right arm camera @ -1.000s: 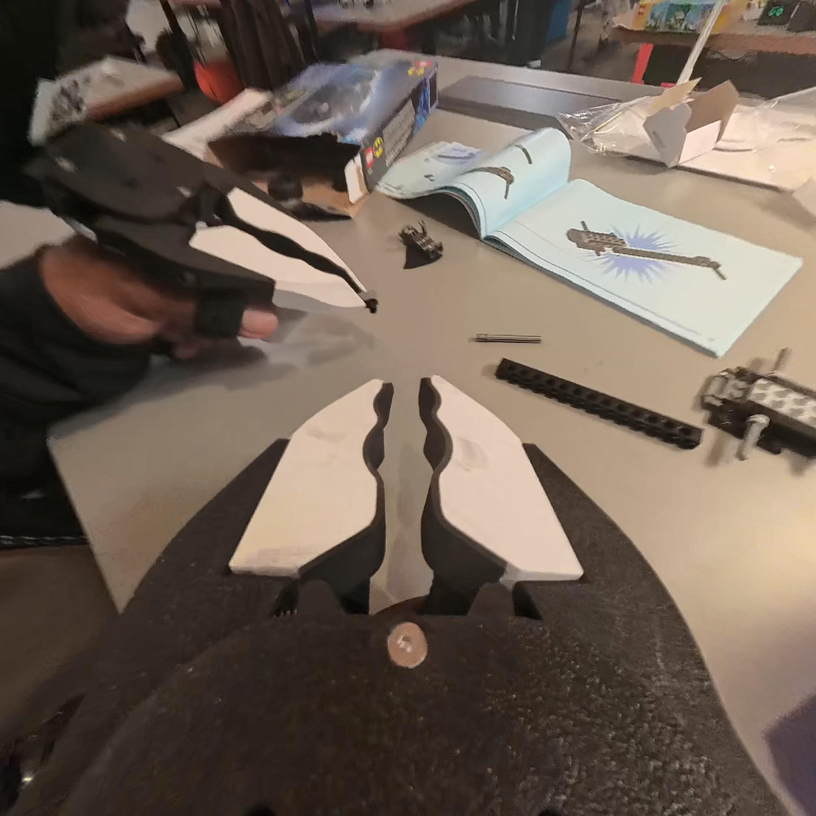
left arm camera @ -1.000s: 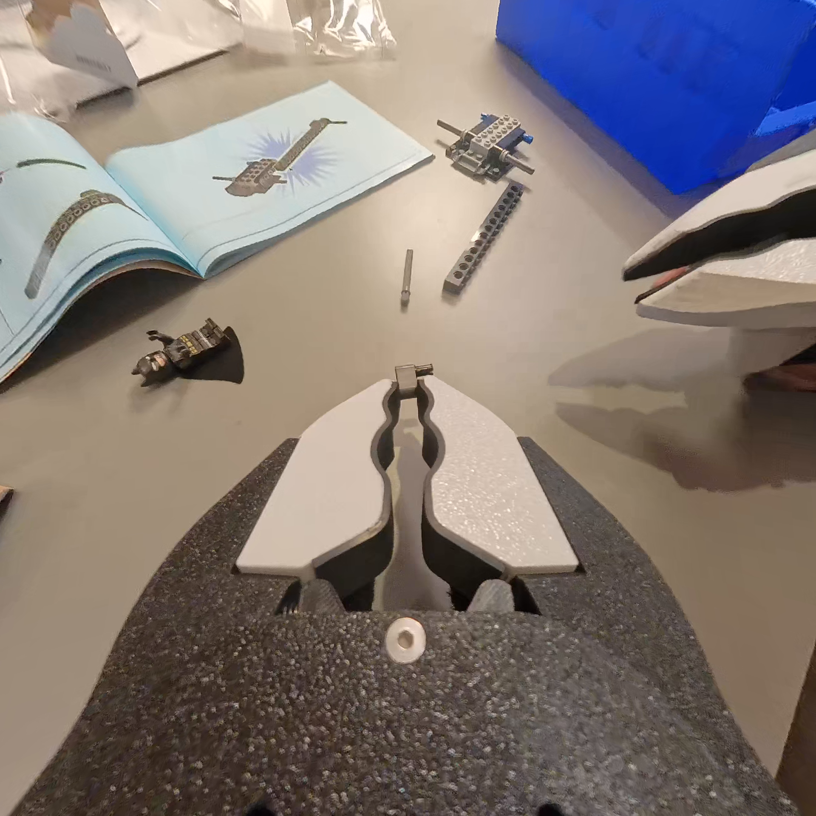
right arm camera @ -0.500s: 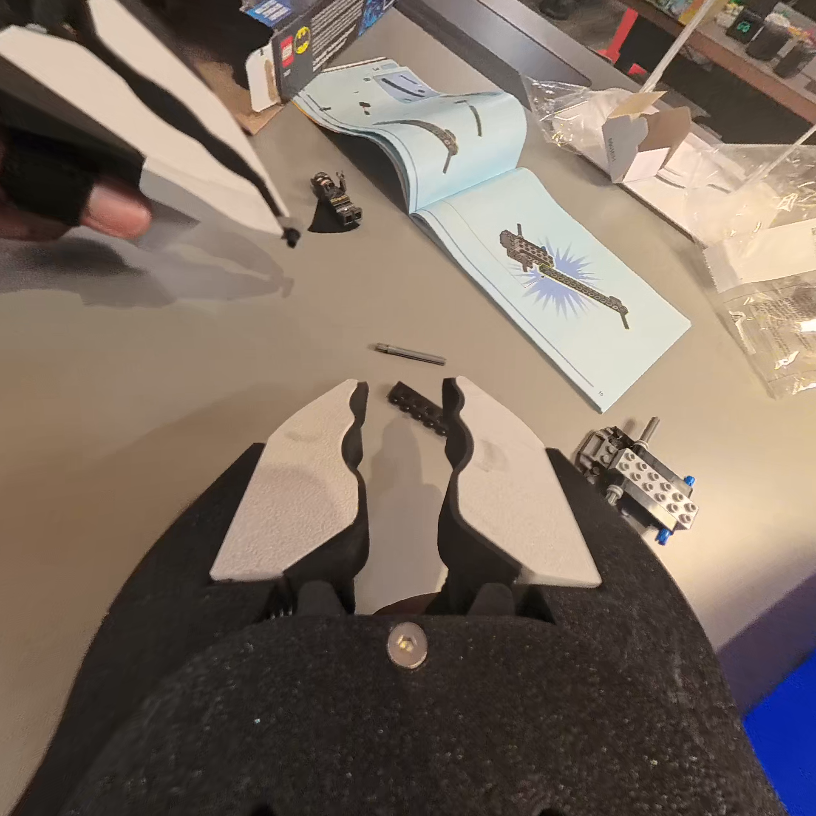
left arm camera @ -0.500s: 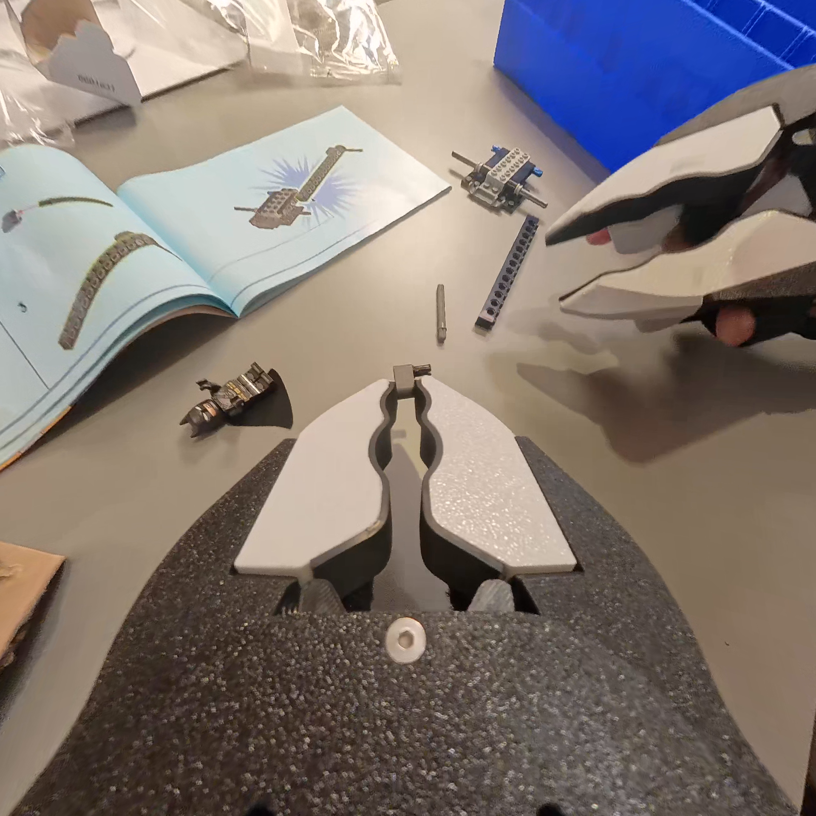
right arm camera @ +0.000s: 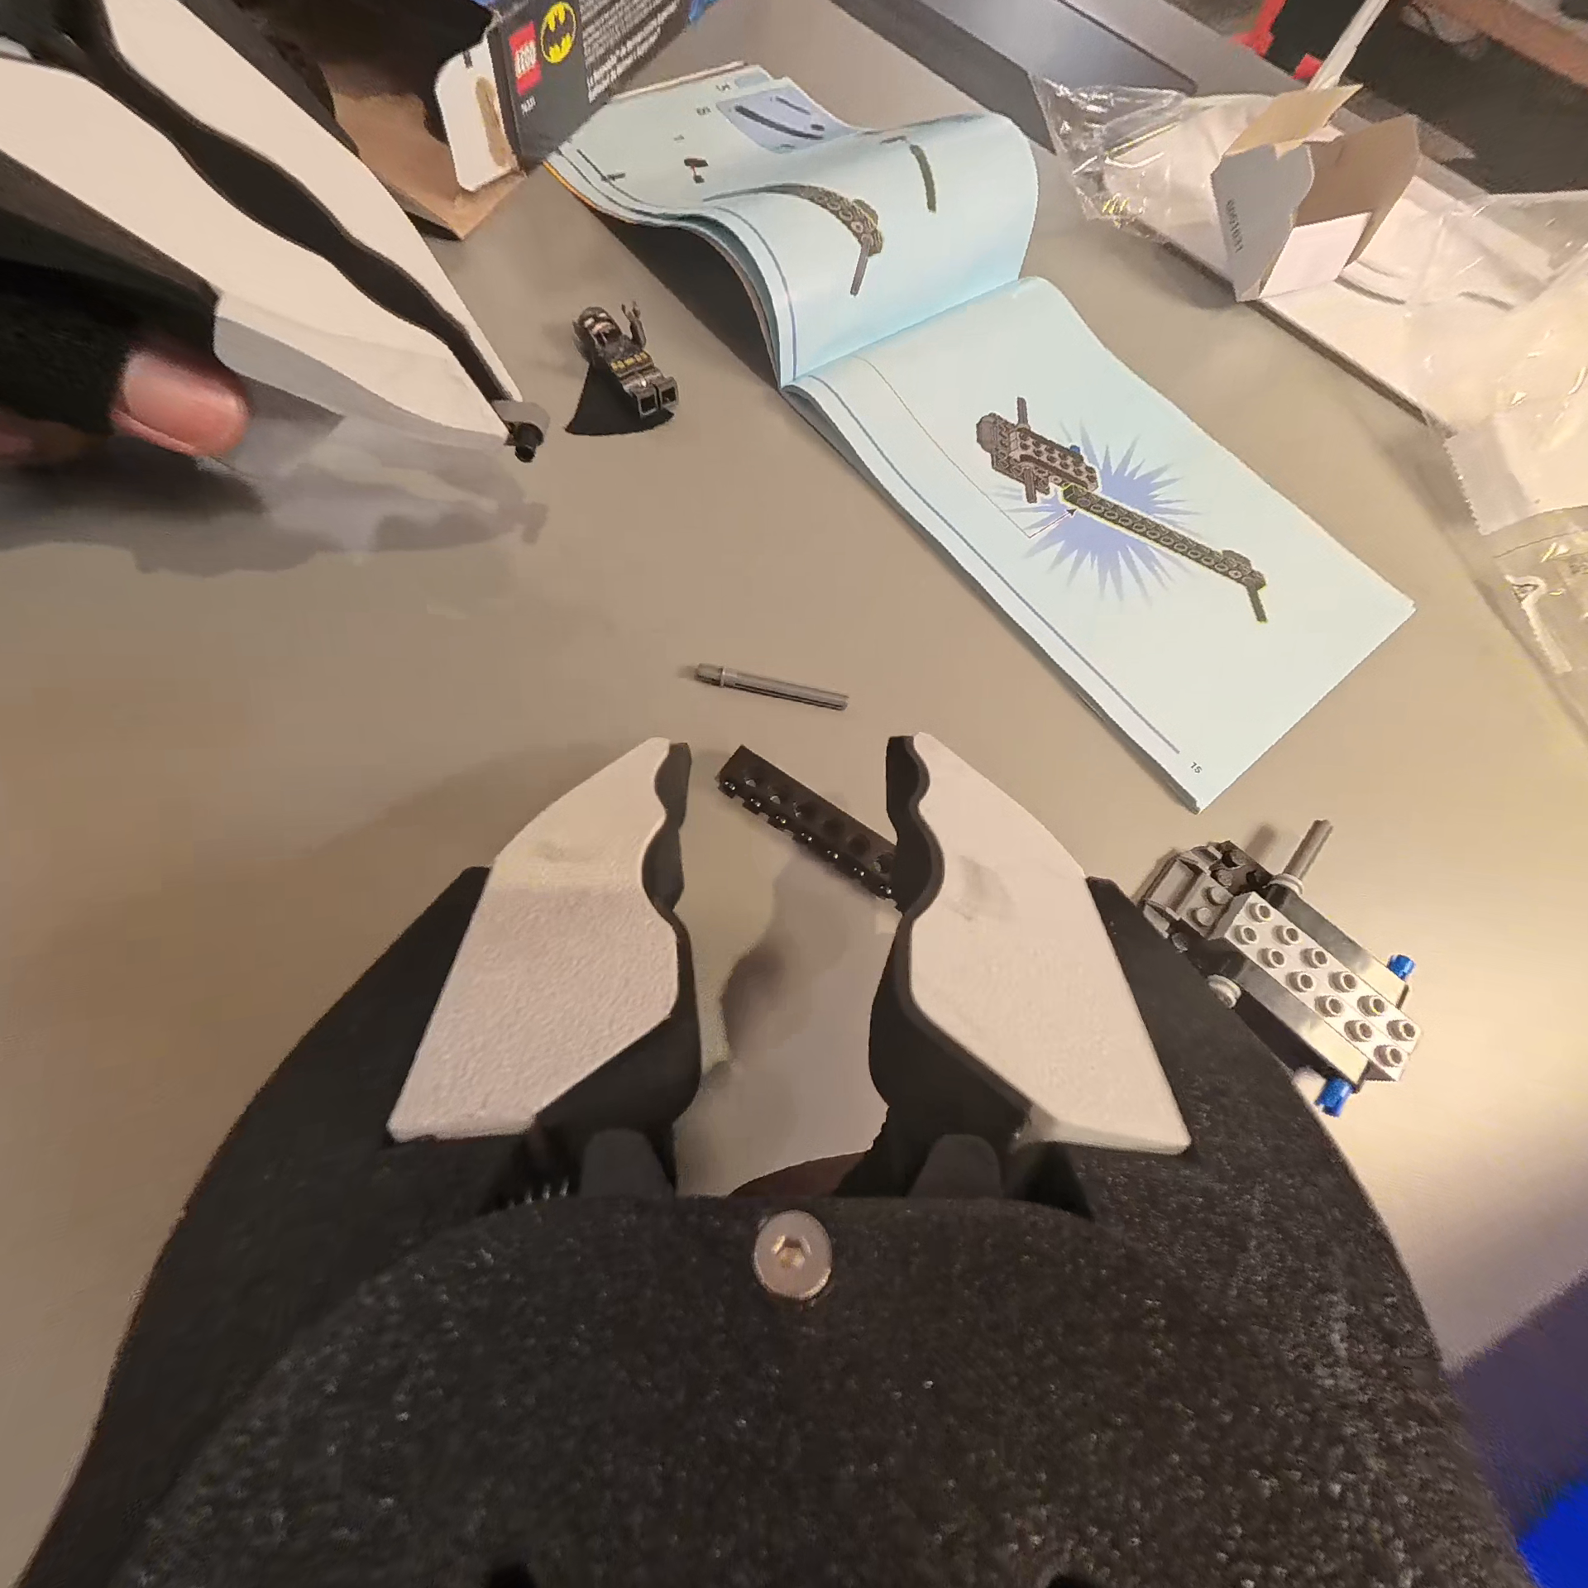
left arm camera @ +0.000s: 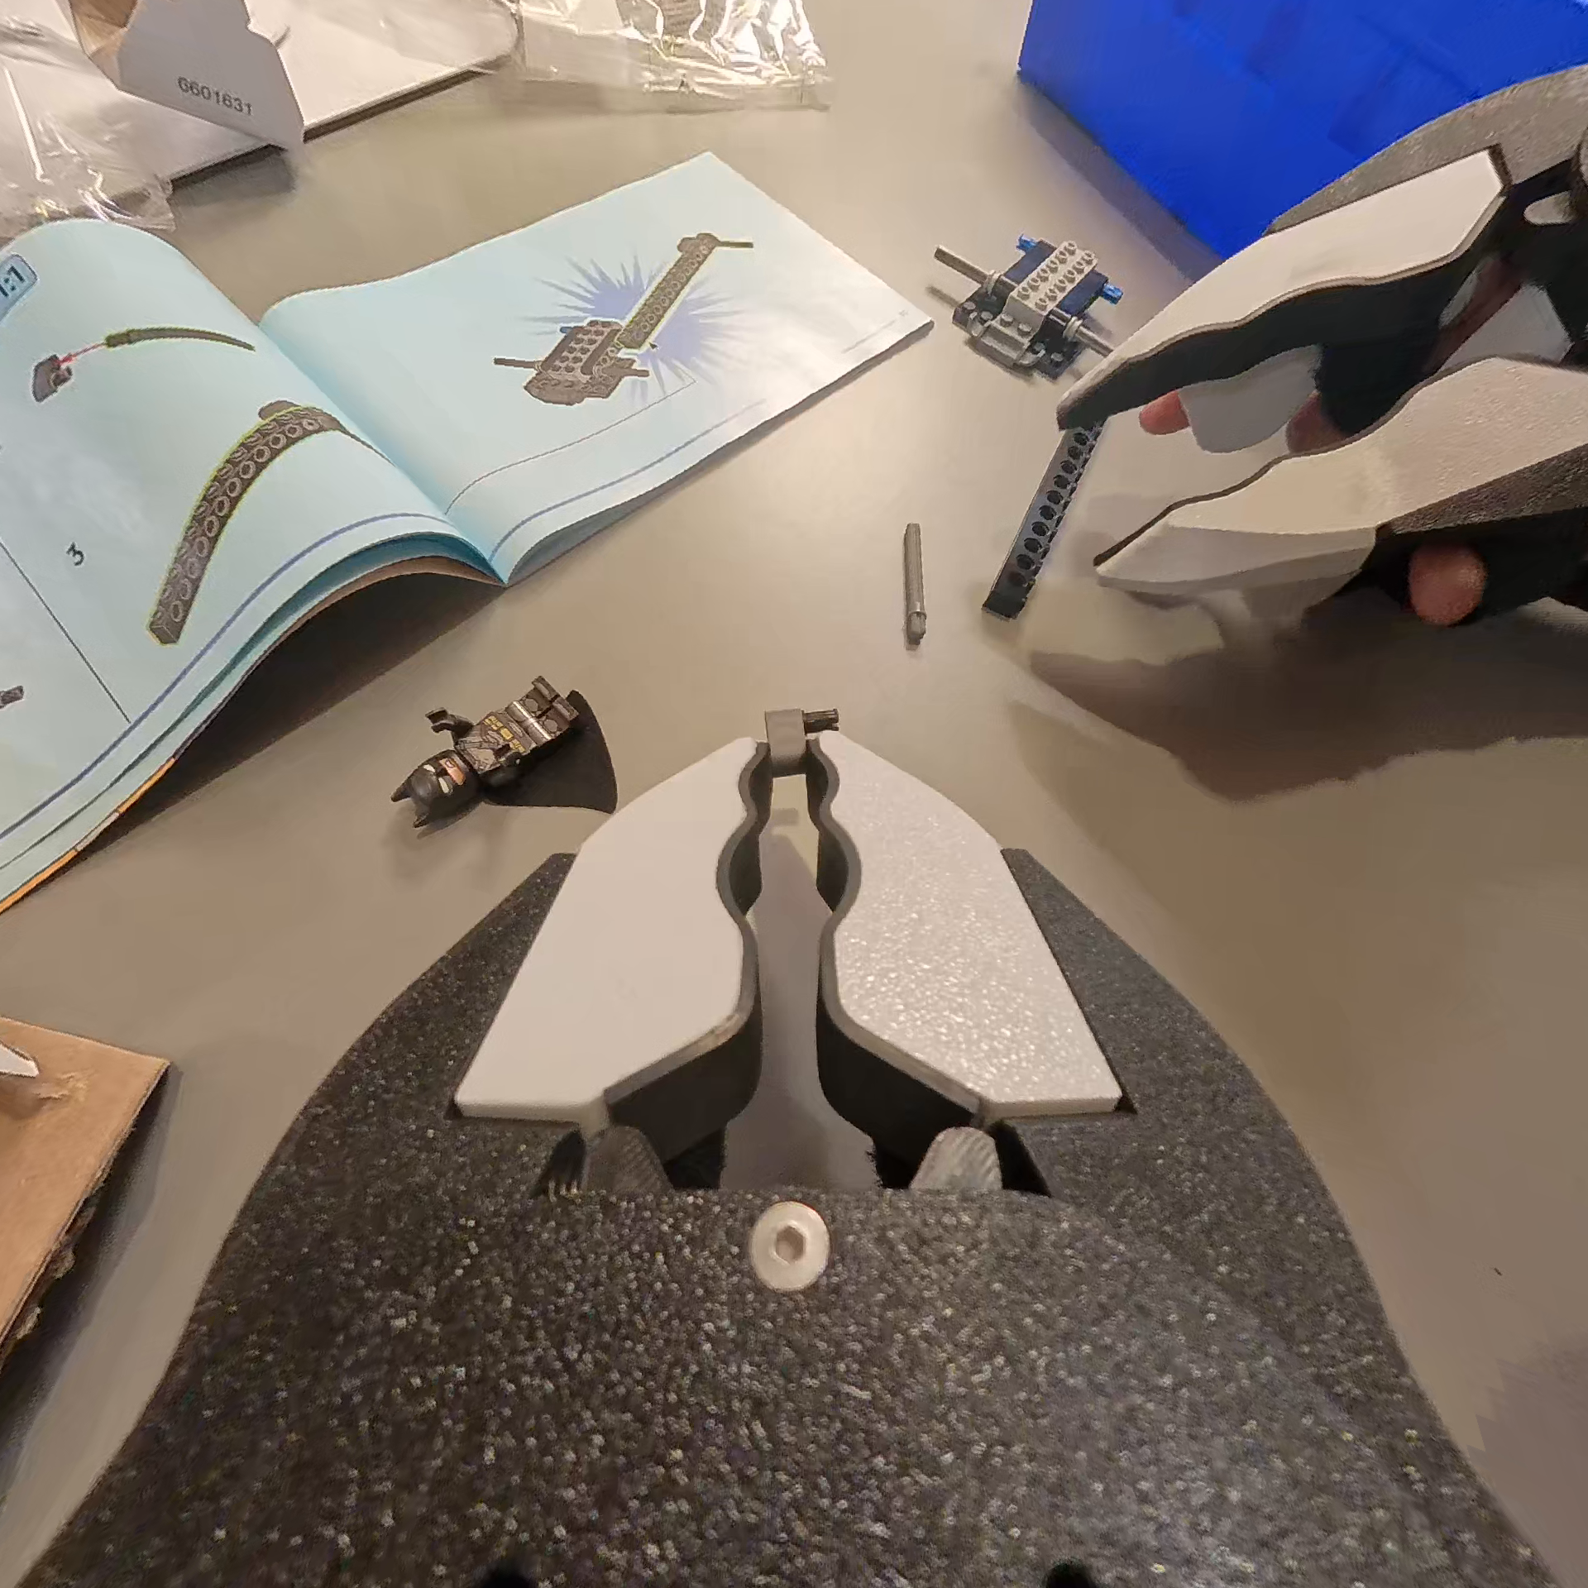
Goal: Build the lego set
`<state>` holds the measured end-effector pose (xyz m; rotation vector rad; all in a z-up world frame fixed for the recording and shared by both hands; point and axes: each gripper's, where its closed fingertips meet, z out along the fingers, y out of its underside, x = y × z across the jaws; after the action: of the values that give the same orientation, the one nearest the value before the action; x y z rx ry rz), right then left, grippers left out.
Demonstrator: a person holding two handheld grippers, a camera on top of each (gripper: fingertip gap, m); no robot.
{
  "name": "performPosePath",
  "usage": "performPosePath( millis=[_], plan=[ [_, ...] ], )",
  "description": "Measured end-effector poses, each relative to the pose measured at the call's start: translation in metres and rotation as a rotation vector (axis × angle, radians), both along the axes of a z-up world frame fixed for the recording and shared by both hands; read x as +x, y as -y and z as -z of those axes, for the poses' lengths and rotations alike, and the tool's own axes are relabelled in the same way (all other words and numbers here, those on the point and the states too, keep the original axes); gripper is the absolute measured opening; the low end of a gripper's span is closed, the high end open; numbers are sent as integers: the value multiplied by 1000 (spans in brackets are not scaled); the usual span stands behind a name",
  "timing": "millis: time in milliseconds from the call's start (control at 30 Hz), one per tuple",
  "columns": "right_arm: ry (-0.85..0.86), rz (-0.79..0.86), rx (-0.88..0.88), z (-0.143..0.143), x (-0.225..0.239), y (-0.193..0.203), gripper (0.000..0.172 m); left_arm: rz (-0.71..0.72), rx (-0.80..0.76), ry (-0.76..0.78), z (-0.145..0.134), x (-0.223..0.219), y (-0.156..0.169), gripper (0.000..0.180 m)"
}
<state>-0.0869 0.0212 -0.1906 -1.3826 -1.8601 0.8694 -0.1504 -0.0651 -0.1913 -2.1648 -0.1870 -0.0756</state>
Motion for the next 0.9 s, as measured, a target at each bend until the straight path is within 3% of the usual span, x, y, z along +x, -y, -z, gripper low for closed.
performPosePath(
  millis=[900],
  plan=[
    [7, 20, -130, 1, -7, -8, 44, -12, -64, -25, 13, -19, -8, 7]
  ],
)
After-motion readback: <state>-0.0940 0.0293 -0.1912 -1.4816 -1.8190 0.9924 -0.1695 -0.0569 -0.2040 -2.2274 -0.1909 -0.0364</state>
